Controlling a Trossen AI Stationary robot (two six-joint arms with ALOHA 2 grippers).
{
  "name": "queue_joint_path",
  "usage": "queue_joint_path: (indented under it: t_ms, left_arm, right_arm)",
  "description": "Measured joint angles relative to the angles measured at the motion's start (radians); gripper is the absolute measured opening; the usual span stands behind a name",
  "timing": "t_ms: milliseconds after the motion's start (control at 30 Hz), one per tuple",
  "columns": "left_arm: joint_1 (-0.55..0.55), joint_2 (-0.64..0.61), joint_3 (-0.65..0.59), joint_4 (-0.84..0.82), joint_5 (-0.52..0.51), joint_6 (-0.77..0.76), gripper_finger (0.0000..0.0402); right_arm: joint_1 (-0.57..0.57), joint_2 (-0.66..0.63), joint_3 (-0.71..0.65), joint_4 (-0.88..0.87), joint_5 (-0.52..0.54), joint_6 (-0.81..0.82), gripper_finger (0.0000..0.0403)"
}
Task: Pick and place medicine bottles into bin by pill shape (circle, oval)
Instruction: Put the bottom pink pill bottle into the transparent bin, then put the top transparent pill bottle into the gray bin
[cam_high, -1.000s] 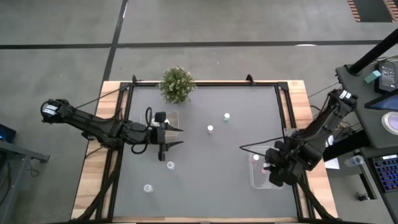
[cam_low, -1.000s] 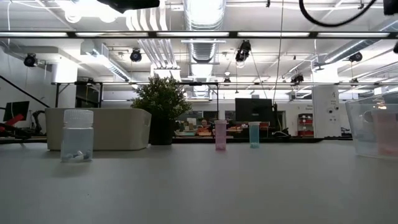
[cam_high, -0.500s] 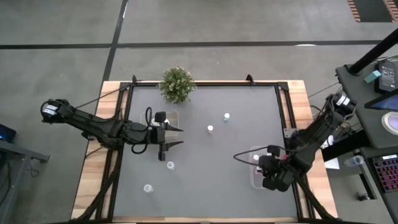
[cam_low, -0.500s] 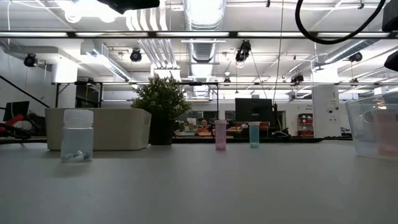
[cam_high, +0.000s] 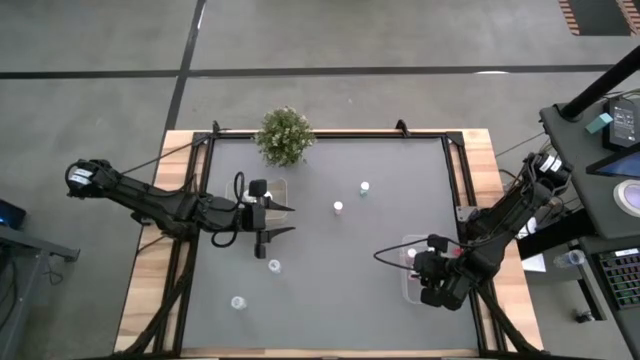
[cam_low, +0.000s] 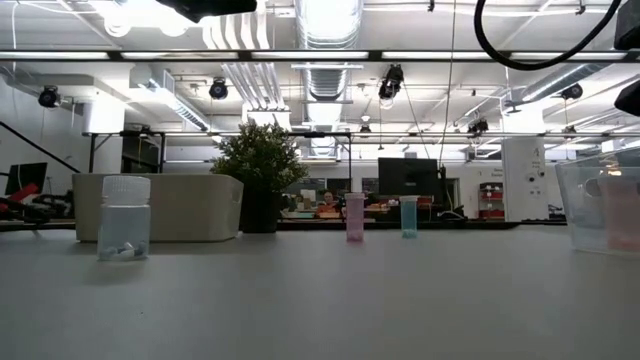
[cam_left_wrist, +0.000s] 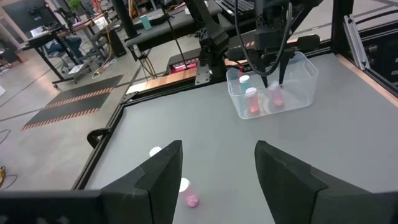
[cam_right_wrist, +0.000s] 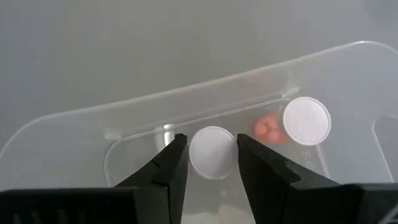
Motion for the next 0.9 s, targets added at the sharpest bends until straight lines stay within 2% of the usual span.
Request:
queue_joint_path:
  t_ms: [467,900]
  left_arm:
    - [0.000,0.000,0.000,0.000,0.000,0.000,0.0183]
    - [0.000,0.010,0.000,0.005,0.000,-0.001,0.0183]
  right_arm:
    - [0.000,-0.033,-0.002,-0.001,-0.025,0.009,0.0164]
    - [-0.017,-0.124,0.013,-0.004,-0.031,0.025,0.0169]
